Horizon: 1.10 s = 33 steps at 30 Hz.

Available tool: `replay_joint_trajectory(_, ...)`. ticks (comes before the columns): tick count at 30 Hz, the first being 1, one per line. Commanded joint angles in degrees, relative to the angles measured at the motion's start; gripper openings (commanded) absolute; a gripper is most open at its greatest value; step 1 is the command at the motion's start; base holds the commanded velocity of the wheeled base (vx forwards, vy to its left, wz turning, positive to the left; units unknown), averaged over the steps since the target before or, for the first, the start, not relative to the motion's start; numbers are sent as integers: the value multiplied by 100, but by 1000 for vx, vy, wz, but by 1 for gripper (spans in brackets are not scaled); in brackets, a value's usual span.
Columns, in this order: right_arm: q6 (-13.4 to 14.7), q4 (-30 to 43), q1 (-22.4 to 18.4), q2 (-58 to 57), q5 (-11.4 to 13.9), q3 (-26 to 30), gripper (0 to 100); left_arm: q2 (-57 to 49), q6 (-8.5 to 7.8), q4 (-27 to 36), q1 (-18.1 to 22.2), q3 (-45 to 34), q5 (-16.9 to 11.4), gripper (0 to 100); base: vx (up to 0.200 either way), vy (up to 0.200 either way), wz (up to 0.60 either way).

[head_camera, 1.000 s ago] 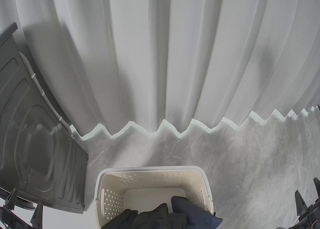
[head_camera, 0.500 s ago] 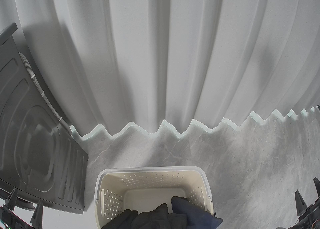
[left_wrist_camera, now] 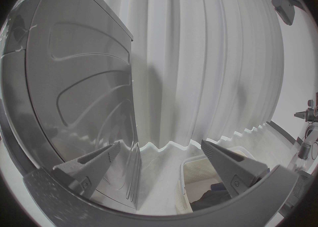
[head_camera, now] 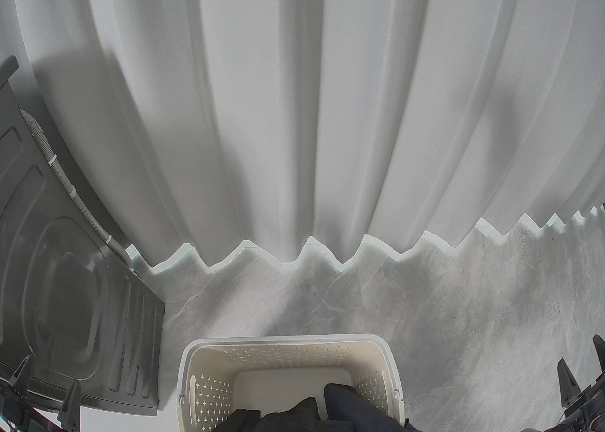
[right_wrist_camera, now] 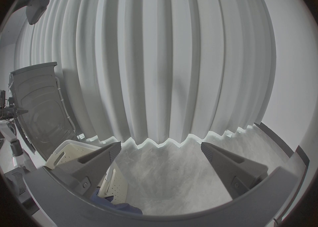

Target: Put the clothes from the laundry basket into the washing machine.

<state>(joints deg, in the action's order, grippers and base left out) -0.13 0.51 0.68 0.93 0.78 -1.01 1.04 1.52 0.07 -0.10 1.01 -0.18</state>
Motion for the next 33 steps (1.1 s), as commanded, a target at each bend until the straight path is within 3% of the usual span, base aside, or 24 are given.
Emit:
replay_joint_trajectory(1, -4, 2, 2, -93, 1, 84, 100, -104, 6, 1, 1, -84, 1, 100, 0, 0, 0)
replay_joint_trajectory(22, 5, 2, 2, -93, 1, 84, 100, -104, -3, 1, 1, -84, -8, 100, 0, 0, 0)
replay_joint_trajectory(33, 5, 2, 2, -93, 1, 84, 100, -104, 6, 1, 1, -84, -8, 100, -200, 0, 0)
